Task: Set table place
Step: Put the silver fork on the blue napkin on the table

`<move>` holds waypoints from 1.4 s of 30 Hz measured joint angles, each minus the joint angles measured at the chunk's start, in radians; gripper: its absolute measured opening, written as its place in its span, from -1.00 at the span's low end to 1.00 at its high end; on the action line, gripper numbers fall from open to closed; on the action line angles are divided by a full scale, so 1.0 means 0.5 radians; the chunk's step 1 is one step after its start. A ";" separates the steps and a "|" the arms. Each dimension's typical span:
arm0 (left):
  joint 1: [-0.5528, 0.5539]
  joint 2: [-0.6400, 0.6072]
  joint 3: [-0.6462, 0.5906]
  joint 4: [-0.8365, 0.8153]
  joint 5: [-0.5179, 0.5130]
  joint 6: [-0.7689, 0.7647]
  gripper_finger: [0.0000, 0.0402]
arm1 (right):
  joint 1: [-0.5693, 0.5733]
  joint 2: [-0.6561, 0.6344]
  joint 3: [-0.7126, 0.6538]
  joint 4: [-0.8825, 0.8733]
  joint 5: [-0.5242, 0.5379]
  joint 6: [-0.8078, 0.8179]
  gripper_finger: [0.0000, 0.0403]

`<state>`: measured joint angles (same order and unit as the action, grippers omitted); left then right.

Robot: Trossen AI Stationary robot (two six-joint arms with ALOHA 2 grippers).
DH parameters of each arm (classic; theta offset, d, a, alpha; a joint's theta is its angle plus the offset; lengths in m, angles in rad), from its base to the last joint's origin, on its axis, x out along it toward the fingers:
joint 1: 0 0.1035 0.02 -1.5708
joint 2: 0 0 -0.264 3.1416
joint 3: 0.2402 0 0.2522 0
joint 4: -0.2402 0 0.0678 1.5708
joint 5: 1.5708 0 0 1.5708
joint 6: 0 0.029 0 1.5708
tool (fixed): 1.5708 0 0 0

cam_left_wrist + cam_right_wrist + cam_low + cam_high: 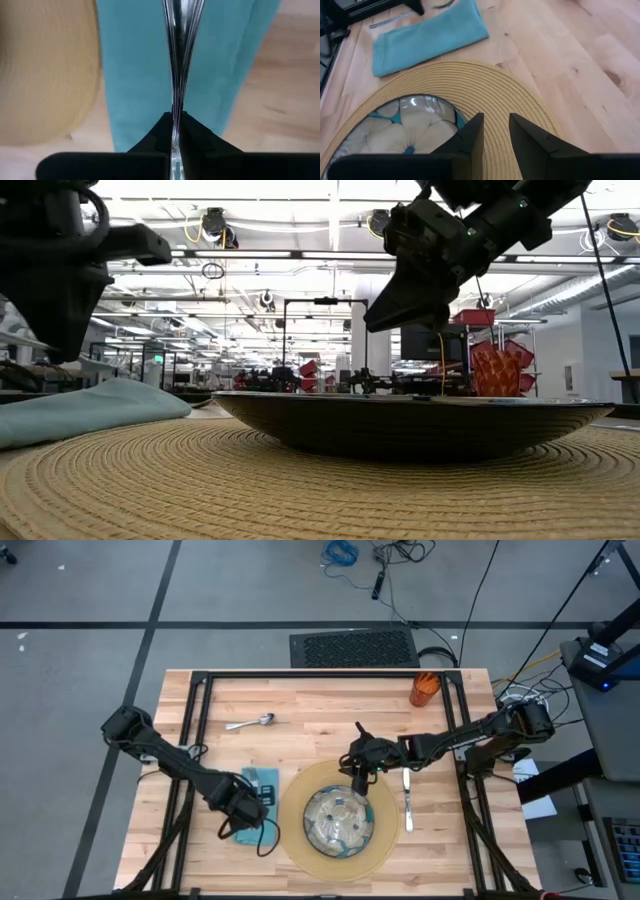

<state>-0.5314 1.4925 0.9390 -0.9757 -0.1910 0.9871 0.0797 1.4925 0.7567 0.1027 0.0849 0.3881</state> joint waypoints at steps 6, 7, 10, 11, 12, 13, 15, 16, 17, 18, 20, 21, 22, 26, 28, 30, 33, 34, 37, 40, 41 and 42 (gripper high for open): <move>-0.016 0.077 -0.001 0.106 0.100 0.139 -1.00 | 0.055 0.000 0.000 0.011 0.121 0.108 -0.58; -0.016 0.103 -0.001 0.118 0.120 0.154 -1.00 | 0.065 0.000 0.000 0.014 0.141 0.123 -0.58; -0.015 0.186 -0.001 0.107 0.164 0.192 -1.00 | 0.100 0.000 0.000 0.014 0.199 0.164 -0.58; -0.013 0.212 -0.002 0.109 0.166 0.203 -1.00 | 0.111 0.000 0.000 0.015 0.214 0.175 -0.58; -0.007 0.231 -0.002 0.109 0.166 0.215 -1.00 | 0.119 0.000 0.000 0.023 0.225 0.187 -0.58; 0.005 0.249 -0.002 0.108 0.167 0.239 -1.00 | 0.131 0.000 0.000 0.034 0.245 0.195 -0.58; 0.036 0.267 -0.008 0.115 0.169 0.255 -1.00 | 0.154 0.000 0.000 0.062 0.265 0.198 -0.58; 0.059 0.268 -0.016 0.118 0.169 0.258 -1.00 | 0.164 0.000 0.000 0.083 0.265 0.198 -0.58; 0.084 0.268 -0.026 0.126 0.169 0.259 -1.00 | 0.172 0.000 -0.001 0.107 0.266 0.198 -0.58; 0.112 0.268 -0.032 0.140 0.169 0.259 -1.00 | 0.177 0.000 0.000 0.122 0.266 0.198 -0.58; 0.157 0.268 -0.039 0.168 0.169 0.259 -1.00 | 0.189 0.000 -0.001 0.131 0.265 0.198 -0.58; 0.179 0.268 -0.045 0.168 0.169 0.259 -1.00 | 0.189 0.000 0.000 0.133 0.265 0.198 -0.58; 0.196 0.268 -0.053 0.170 0.168 0.259 -1.00 | 0.188 0.000 0.000 0.134 0.266 0.198 -0.58; 0.214 0.268 -0.101 0.218 0.166 0.344 -1.00 | 0.187 0.000 -0.001 0.134 0.266 0.198 -0.58; 0.209 0.268 -0.123 0.240 0.165 0.349 -1.00 | 0.187 0.000 0.000 0.132 0.266 0.196 -0.58; 0.207 0.268 -0.132 0.261 0.165 0.349 -1.00 | 0.187 0.000 -0.001 0.131 0.266 0.191 -0.58; 0.207 0.267 -0.132 0.271 0.165 0.342 -1.00 | 0.185 0.000 0.000 0.121 0.265 0.165 -0.58; 0.207 0.267 -0.132 0.276 0.165 0.336 -1.00 | 0.185 0.000 -0.001 0.121 0.265 0.163 -0.58; 0.207 0.267 -0.132 0.297 0.163 0.297 -0.99 | 0.181 0.000 0.000 0.121 0.265 0.148 -0.58; 0.207 0.267 -0.132 0.303 0.163 0.288 -0.92 | 0.181 0.000 0.000 0.122 0.265 0.137 -0.58; 0.207 0.267 -0.132 0.305 0.164 0.288 -0.88 | 0.181 0.000 -0.001 0.122 0.265 0.134 -0.58; 0.207 0.267 -0.132 0.307 0.164 0.288 -0.84 | 0.181 0.000 0.000 0.122 0.265 0.131 -0.58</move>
<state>-0.4278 1.6260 0.8730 -0.8221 -0.1089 1.1309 0.1699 1.4925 0.7566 0.1639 0.2176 0.4535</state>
